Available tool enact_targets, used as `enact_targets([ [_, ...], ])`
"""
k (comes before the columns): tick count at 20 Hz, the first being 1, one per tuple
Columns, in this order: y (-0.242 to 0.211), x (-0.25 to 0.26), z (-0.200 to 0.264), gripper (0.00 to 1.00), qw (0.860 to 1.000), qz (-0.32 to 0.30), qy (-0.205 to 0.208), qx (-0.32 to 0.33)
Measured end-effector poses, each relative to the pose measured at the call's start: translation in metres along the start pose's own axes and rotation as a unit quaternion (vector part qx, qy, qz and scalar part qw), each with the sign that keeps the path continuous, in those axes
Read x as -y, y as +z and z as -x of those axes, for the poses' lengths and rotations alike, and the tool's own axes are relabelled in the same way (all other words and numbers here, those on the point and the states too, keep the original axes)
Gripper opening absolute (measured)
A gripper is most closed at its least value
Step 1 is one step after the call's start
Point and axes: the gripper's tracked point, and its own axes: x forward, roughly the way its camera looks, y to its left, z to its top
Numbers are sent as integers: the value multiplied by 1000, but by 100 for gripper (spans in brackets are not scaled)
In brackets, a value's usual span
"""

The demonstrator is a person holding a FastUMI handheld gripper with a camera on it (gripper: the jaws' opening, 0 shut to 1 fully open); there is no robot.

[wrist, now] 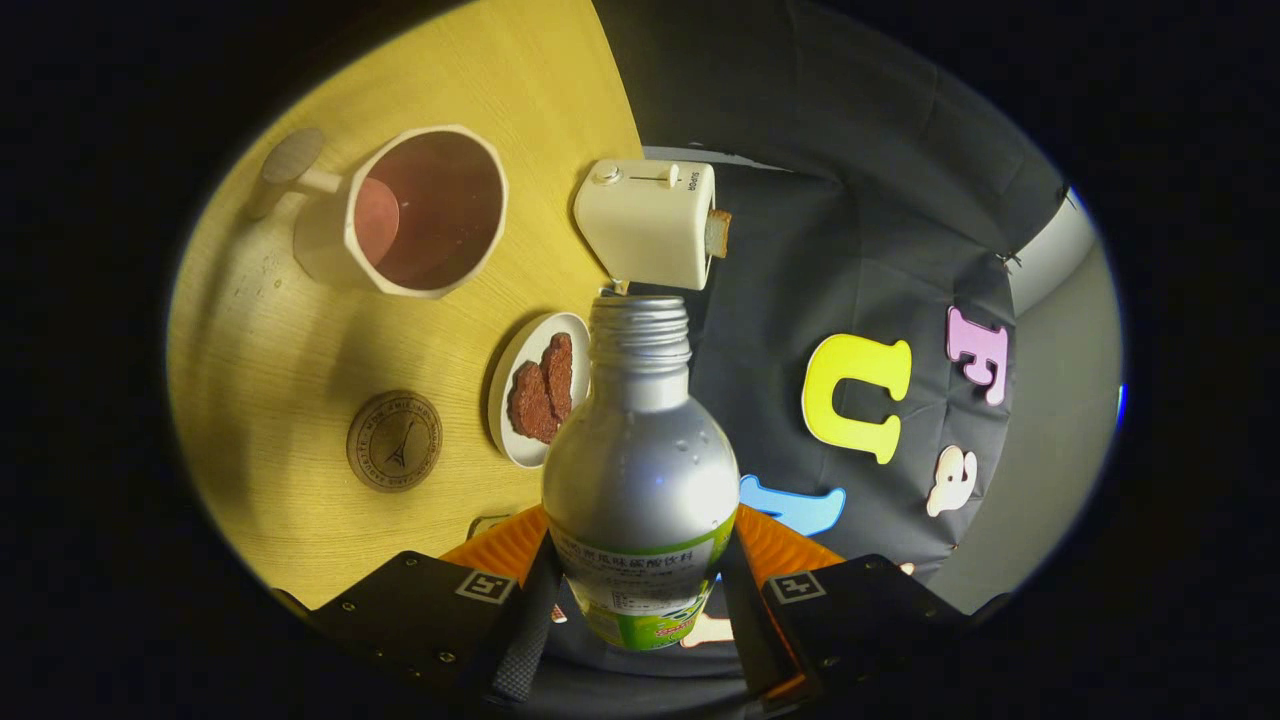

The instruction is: Take the bottle from table, then pour the juice into the cup, finally place the bottle on the coaster

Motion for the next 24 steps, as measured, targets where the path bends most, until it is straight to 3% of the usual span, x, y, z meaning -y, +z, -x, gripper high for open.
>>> enact_targets([
  [24, -9, 23, 1, 76, 998, 50, -22, 11],
])
